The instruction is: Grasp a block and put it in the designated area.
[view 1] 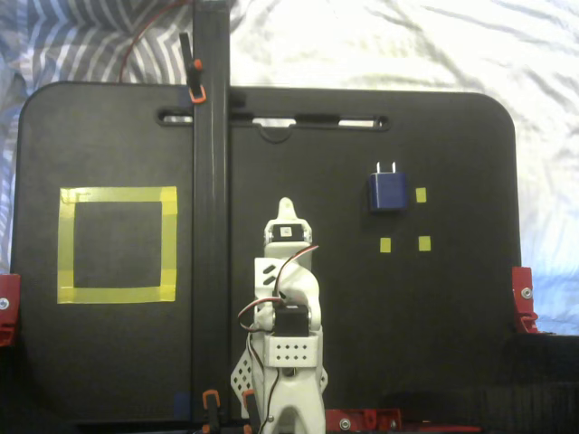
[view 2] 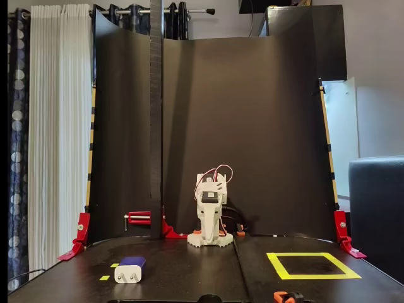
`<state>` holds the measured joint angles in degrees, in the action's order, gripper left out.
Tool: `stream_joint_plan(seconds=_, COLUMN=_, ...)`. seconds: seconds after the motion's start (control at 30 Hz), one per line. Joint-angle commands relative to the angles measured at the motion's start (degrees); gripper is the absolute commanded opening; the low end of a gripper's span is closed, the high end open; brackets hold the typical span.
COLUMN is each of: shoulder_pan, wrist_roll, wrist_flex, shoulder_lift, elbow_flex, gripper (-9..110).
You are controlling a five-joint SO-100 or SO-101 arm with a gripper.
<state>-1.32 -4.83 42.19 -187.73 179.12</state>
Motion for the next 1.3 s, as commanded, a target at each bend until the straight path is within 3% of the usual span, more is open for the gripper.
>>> stream_joint_plan(seconds=0.0, shoulder_pan=-0.88, wrist_roll=-0.88, wrist_flex=-0.7, shoulder_lift=3.43, elbow_flex=-4.92, gripper=0)
stream_joint_plan(seconds=0.23, shoulder_pan=-2.99, wrist_roll=-7.29, wrist_flex=-0.53, shoulder_lift=19.95, elbow_flex=-20.83, gripper=0)
stream_joint_plan(seconds=0.53, shoulder_pan=-4.22, wrist_roll=-25.75, wrist_flex=1.23, shoulder_lift=38.58, elbow_flex=-39.02, gripper=0)
stream_joint_plan(seconds=1.27, shoulder_pan=-12.48, wrist_roll=-85.43, wrist_flex=35.07, shoulder_lift=71.02, elbow_flex=-74.79, gripper=0)
